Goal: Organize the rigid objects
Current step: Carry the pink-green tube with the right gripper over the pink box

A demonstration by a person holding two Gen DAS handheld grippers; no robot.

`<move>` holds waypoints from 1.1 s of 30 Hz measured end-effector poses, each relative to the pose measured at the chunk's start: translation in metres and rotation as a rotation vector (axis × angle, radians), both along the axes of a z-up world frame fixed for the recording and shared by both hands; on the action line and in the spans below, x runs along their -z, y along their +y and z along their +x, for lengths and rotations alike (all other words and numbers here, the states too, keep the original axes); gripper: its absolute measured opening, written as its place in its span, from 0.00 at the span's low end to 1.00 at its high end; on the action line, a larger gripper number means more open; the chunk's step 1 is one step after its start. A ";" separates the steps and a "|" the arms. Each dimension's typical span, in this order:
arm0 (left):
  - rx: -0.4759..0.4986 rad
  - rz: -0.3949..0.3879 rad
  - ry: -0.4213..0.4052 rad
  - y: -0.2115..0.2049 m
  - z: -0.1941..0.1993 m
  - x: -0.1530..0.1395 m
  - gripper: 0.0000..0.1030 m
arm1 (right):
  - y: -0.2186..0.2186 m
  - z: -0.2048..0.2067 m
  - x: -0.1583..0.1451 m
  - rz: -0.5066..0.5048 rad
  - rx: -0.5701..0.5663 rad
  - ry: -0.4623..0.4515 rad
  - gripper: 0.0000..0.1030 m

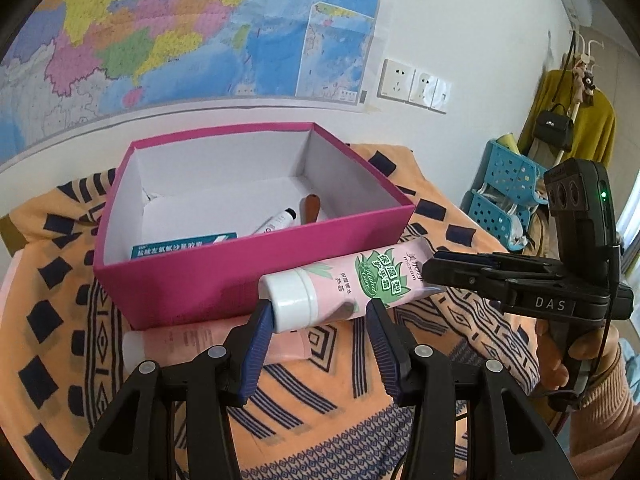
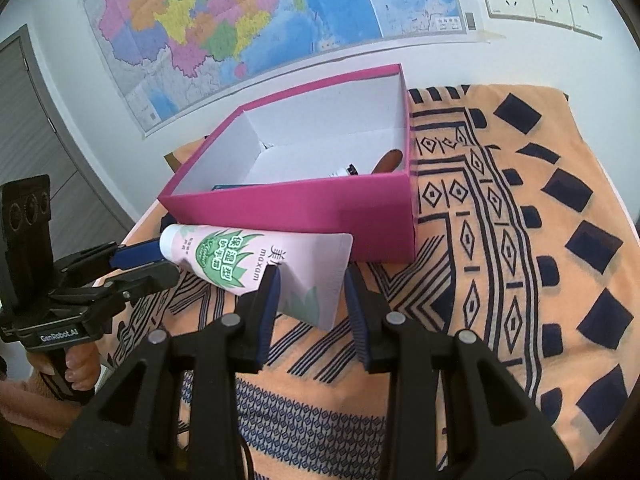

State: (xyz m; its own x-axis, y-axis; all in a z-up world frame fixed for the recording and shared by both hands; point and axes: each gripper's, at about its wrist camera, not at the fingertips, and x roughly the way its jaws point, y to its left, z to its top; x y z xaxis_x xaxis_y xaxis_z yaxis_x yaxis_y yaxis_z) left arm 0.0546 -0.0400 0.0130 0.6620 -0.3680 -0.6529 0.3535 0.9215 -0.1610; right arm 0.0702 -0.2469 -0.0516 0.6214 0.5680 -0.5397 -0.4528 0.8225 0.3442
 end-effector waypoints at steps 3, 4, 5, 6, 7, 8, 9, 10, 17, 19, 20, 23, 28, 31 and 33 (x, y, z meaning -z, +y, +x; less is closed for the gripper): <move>0.000 0.001 -0.005 0.000 0.003 -0.002 0.46 | -0.001 0.002 -0.003 -0.001 0.000 -0.008 0.35; 0.000 0.001 -0.007 0.000 0.004 -0.002 0.46 | -0.001 0.002 -0.004 -0.002 0.001 -0.013 0.35; 0.000 0.002 -0.010 0.000 0.005 -0.003 0.46 | -0.001 0.003 -0.006 -0.005 0.002 -0.018 0.35; 0.000 0.001 -0.013 0.000 0.006 -0.003 0.46 | -0.001 0.003 -0.007 -0.006 0.002 -0.022 0.35; 0.000 -0.002 -0.014 0.000 0.007 -0.004 0.46 | -0.001 0.004 -0.008 -0.007 0.002 -0.026 0.35; -0.001 -0.004 -0.016 0.000 0.009 -0.005 0.46 | -0.002 0.005 -0.010 -0.008 0.003 -0.031 0.35; -0.002 -0.004 -0.017 0.000 0.010 -0.006 0.46 | -0.002 0.006 -0.011 -0.009 0.004 -0.034 0.35; -0.002 -0.003 -0.020 0.000 0.011 -0.007 0.46 | -0.001 0.007 -0.013 -0.009 0.004 -0.038 0.35; 0.002 0.003 -0.038 -0.003 0.017 -0.013 0.46 | -0.003 0.015 -0.022 -0.010 0.010 -0.066 0.35; 0.001 0.006 -0.042 -0.004 0.018 -0.014 0.46 | -0.004 0.016 -0.024 -0.011 0.013 -0.072 0.35; 0.001 0.008 -0.044 -0.005 0.019 -0.014 0.46 | -0.005 0.017 -0.026 -0.009 0.014 -0.073 0.35; -0.001 0.011 -0.049 -0.006 0.021 -0.015 0.46 | -0.005 0.020 -0.028 -0.013 0.018 -0.079 0.35; -0.003 0.013 -0.056 -0.006 0.026 -0.018 0.46 | -0.004 0.023 -0.034 -0.019 0.018 -0.093 0.35; -0.001 0.019 -0.063 -0.006 0.030 -0.020 0.46 | -0.004 0.026 -0.036 -0.022 0.021 -0.101 0.35; -0.002 0.020 -0.066 -0.007 0.032 -0.022 0.46 | -0.004 0.028 -0.037 -0.022 0.023 -0.103 0.35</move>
State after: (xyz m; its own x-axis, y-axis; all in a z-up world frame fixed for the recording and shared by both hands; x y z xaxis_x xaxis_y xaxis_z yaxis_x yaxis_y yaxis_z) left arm 0.0870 -0.0466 0.0350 0.7043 -0.3541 -0.6153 0.3610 0.9249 -0.1191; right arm 0.0981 -0.2513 -0.0143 0.6866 0.5418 -0.4848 -0.4661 0.8398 0.2785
